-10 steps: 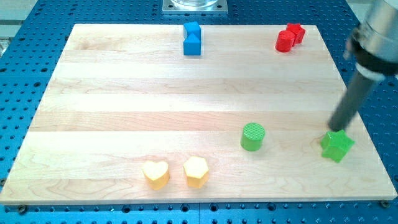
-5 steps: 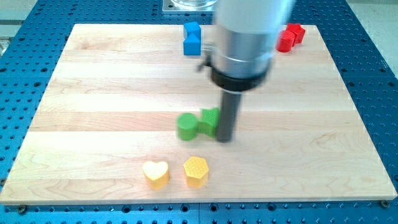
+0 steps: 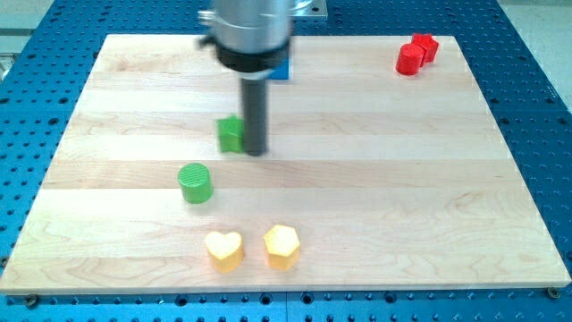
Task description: Move the green blocks to the center left
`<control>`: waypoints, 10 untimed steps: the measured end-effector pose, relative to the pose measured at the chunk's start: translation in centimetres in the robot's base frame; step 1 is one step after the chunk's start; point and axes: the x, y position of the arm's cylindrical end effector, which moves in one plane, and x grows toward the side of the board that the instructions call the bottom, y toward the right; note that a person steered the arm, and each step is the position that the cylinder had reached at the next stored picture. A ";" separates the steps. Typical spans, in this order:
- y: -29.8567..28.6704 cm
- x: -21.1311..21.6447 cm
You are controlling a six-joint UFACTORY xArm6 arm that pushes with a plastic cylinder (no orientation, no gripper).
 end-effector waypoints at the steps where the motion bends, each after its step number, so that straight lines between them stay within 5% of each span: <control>1: -8.6 -0.6; 2: -3.8 -1.7; 3: -7.6 -5.5; 4: -13.8 -3.6; 6: 2.7 3.1; 7: -0.4 7.7; 8: -4.3 6.8; 10: -1.5 11.6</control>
